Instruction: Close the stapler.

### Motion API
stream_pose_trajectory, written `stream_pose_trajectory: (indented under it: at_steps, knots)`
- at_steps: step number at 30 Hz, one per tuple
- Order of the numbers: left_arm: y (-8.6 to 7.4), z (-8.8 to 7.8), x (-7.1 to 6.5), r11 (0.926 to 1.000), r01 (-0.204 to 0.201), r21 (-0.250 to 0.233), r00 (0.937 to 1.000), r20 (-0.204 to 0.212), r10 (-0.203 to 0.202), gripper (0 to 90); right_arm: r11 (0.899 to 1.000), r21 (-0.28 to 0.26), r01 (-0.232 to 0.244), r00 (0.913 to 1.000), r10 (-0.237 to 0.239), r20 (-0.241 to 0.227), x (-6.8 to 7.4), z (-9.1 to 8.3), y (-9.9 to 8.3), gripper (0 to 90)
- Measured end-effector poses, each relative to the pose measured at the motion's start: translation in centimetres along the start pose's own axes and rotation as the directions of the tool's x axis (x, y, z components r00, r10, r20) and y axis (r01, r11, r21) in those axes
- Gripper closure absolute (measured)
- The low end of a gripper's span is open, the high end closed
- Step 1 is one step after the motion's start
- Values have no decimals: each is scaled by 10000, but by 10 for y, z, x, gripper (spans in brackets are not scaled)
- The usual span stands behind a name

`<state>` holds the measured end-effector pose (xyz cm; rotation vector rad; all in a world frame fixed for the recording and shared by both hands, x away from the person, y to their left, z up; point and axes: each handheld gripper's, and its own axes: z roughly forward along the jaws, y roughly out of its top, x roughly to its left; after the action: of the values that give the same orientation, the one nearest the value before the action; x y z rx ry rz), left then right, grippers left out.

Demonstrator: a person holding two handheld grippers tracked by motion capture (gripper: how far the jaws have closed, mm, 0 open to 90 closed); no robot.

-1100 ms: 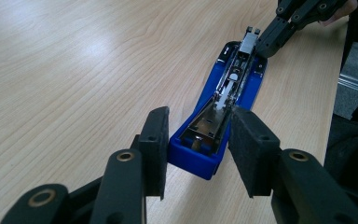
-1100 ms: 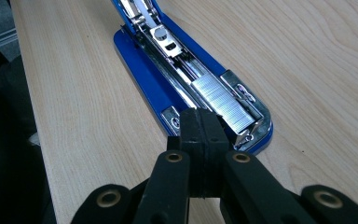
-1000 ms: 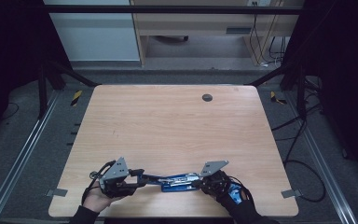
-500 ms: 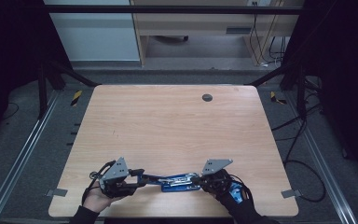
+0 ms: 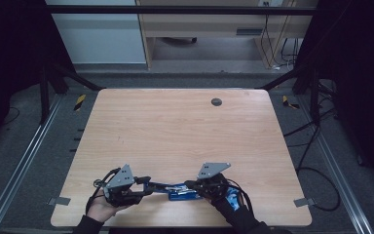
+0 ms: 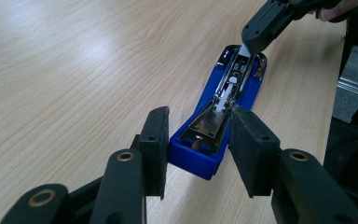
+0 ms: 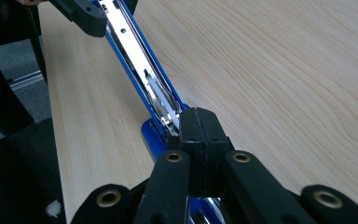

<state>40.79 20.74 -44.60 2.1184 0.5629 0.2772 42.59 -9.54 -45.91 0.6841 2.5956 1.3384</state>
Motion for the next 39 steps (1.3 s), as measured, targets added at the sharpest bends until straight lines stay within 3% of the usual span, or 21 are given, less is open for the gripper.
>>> stream_pose_trajectory:
  at_steps: [22, 39]
  knots:
    - [-1, 0, 0, 10000, 38, -17, 10000, 28, -38, 582, 9991, -305, 278, 9990, -288, -350, 19, 41, 29, 900]
    - [0, -1, 1, 9997, 231, -85, 9997, 20, -231, 579, 9996, -48, 288, 9983, -290, -497, 23, 52, 29, 900]
